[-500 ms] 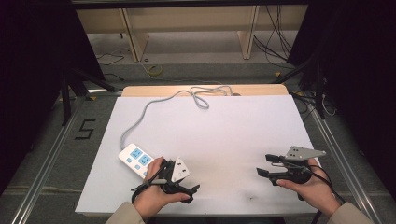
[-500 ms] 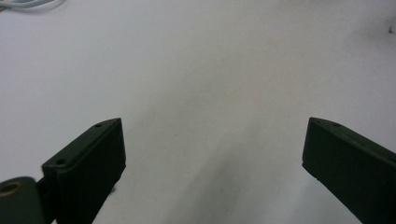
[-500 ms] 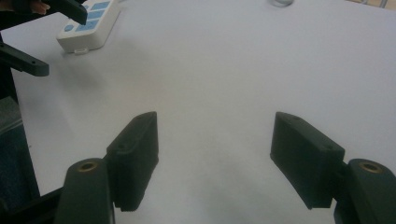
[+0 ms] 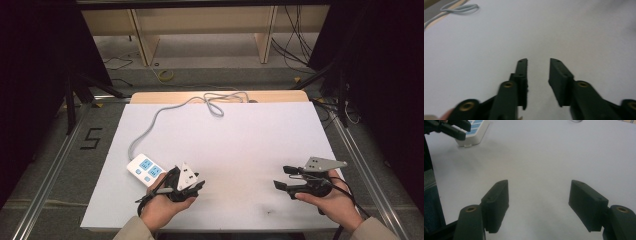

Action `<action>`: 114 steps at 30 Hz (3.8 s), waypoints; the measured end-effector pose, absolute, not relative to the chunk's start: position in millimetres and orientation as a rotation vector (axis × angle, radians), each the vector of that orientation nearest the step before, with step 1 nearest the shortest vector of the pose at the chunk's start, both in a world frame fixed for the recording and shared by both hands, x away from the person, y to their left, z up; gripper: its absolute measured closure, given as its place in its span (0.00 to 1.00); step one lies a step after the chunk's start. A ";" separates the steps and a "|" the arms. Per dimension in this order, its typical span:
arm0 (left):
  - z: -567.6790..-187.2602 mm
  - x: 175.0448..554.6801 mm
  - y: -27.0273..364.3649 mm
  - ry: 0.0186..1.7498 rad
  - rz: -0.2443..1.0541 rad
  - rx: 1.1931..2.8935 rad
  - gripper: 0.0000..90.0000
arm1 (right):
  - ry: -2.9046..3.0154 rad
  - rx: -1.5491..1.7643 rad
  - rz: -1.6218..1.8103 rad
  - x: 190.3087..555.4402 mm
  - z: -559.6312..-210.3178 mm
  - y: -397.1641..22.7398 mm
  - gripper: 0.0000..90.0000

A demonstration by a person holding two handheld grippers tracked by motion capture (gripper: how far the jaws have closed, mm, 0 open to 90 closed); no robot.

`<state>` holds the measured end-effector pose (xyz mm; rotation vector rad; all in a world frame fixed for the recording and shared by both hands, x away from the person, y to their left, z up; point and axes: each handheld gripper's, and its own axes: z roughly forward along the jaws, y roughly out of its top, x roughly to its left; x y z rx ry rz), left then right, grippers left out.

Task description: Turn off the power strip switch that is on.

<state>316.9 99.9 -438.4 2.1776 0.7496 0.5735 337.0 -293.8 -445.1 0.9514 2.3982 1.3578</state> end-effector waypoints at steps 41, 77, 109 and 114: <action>-428.1 328.8 134.6 0.943 0.612 2.164 1.00 | 2.413 0.945 1.346 337.3 -447.0 -291.2 0.37; -428.0 332.3 156.6 1.054 0.643 2.165 1.00 | 2.419 0.946 1.339 337.1 -447.5 -290.8 0.36; -431.6 337.0 172.4 1.115 0.638 2.169 1.00 | 2.426 0.960 1.330 336.7 -448.3 -290.2 0.36; -432.1 337.7 175.3 1.125 0.639 2.165 1.00 | 2.426 0.960 1.329 336.9 -448.5 -290.3 0.36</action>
